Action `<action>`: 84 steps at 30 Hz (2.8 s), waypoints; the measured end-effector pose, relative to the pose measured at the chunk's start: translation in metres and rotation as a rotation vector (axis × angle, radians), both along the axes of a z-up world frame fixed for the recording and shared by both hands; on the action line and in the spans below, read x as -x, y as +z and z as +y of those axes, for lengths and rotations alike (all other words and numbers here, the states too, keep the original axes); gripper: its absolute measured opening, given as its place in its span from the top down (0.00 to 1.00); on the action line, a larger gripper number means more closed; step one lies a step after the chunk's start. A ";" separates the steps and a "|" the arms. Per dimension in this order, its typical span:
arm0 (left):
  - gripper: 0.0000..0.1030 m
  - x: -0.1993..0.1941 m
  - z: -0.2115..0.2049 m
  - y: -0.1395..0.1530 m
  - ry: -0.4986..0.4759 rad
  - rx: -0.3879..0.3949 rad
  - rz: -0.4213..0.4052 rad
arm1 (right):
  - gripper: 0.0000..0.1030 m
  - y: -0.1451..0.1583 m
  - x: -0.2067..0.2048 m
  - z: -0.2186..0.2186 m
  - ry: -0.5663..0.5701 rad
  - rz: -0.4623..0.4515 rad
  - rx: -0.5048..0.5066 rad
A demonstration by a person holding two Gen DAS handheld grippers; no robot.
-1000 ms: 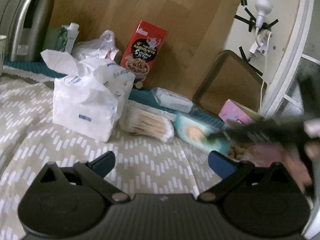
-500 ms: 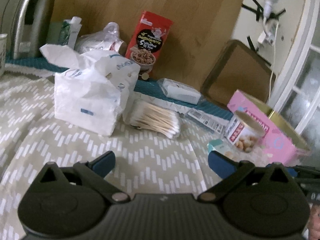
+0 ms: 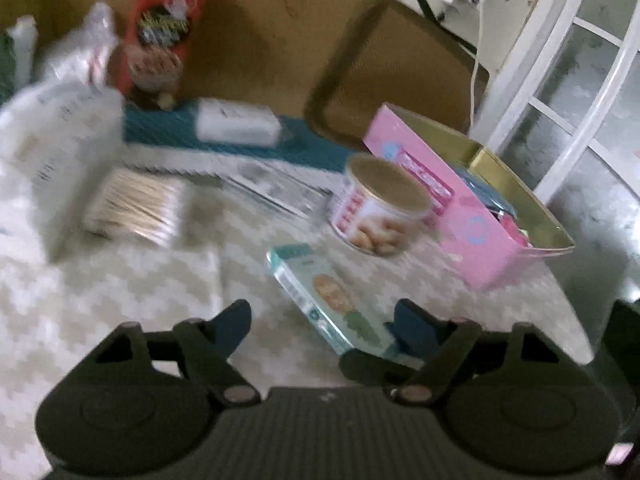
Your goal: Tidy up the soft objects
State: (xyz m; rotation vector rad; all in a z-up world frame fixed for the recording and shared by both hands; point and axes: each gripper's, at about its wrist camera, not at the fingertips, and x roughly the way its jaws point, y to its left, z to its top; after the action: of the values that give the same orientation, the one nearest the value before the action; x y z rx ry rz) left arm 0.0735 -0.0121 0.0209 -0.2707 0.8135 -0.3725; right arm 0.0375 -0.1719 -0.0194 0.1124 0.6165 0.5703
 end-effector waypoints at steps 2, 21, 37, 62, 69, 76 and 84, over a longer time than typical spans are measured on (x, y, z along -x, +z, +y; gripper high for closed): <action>0.35 -0.005 -0.009 -0.006 -0.010 0.030 0.038 | 0.58 -0.006 -0.002 -0.024 -0.028 0.104 -0.182; 0.67 -0.069 -0.176 0.066 -0.262 0.008 -0.133 | 0.58 0.039 0.011 -0.117 -0.296 -0.201 -0.202; 0.50 -0.058 -0.195 0.062 -0.149 -0.274 -0.234 | 0.56 0.018 -0.011 -0.171 -0.486 -0.265 -0.136; 0.21 0.052 -0.076 0.056 0.031 -0.334 -0.295 | 0.44 0.047 0.069 -0.096 -0.517 -0.191 -0.200; 0.10 0.056 -0.042 0.046 0.085 -0.359 -0.299 | 0.43 0.050 0.068 -0.071 -0.498 -0.165 -0.199; 0.08 0.053 -0.012 0.037 0.123 -0.348 -0.283 | 0.43 0.055 0.065 -0.043 -0.462 -0.168 -0.172; 0.06 0.050 0.012 0.026 0.140 -0.362 -0.274 | 0.43 0.052 0.057 -0.017 -0.417 -0.146 -0.149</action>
State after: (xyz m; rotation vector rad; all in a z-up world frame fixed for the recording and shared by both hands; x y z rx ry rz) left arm 0.0240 0.0000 0.0465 0.0616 0.5741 -0.1214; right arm -0.0194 -0.1894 0.0324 0.3288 0.3917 0.2168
